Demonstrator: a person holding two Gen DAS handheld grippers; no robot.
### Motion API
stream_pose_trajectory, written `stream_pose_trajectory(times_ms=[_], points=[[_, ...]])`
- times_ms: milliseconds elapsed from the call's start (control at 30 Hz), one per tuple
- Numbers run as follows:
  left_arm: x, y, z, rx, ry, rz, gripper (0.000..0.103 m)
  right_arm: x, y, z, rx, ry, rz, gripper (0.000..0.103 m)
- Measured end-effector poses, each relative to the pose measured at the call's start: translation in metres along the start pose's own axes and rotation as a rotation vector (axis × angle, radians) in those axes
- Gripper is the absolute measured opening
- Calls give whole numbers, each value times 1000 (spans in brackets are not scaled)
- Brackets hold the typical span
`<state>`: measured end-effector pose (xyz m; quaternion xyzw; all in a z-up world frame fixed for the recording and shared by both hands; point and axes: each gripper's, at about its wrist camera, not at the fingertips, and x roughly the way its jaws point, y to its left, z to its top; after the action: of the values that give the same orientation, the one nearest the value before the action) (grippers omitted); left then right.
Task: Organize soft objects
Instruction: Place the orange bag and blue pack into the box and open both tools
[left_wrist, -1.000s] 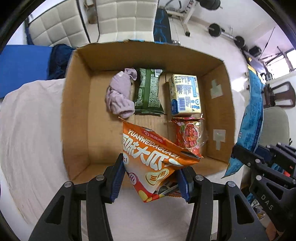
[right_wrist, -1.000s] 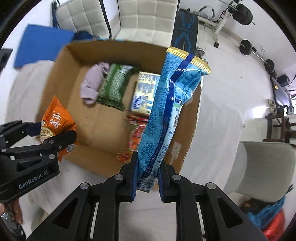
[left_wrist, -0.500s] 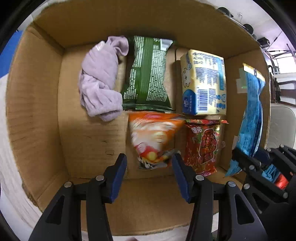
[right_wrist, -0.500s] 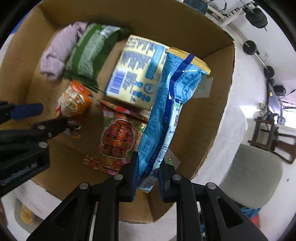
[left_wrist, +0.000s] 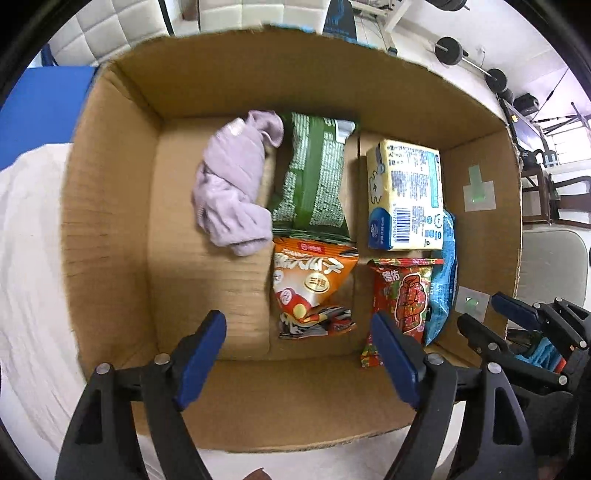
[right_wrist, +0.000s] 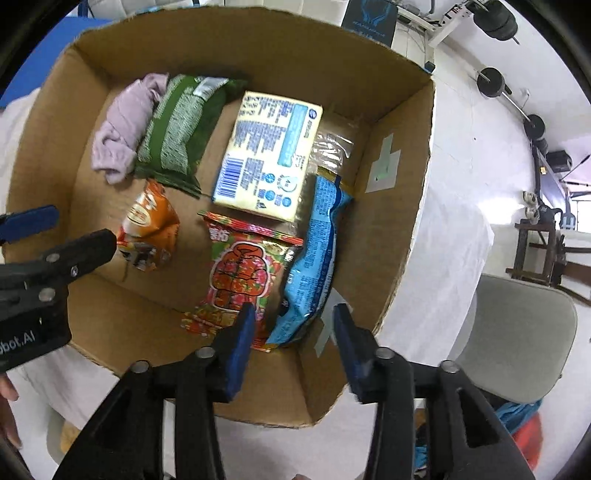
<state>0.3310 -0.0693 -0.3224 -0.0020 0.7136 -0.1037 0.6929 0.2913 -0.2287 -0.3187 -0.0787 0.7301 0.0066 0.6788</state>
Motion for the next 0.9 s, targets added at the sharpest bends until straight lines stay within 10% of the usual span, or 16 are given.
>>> stream_pose_trajectory(times_ms=[167, 667, 900], points=[[-20, -1, -8, -19, -56, 26, 102, -12, 8, -11, 50, -25, 47, 61], [-53, 11, -30, -33, -194, 130, 102, -15, 15, -34, 172, -99, 123, 103], [-58, 14, -41, -38, -218, 158, 102, -26, 15, -40, 195, -142, 104, 103]])
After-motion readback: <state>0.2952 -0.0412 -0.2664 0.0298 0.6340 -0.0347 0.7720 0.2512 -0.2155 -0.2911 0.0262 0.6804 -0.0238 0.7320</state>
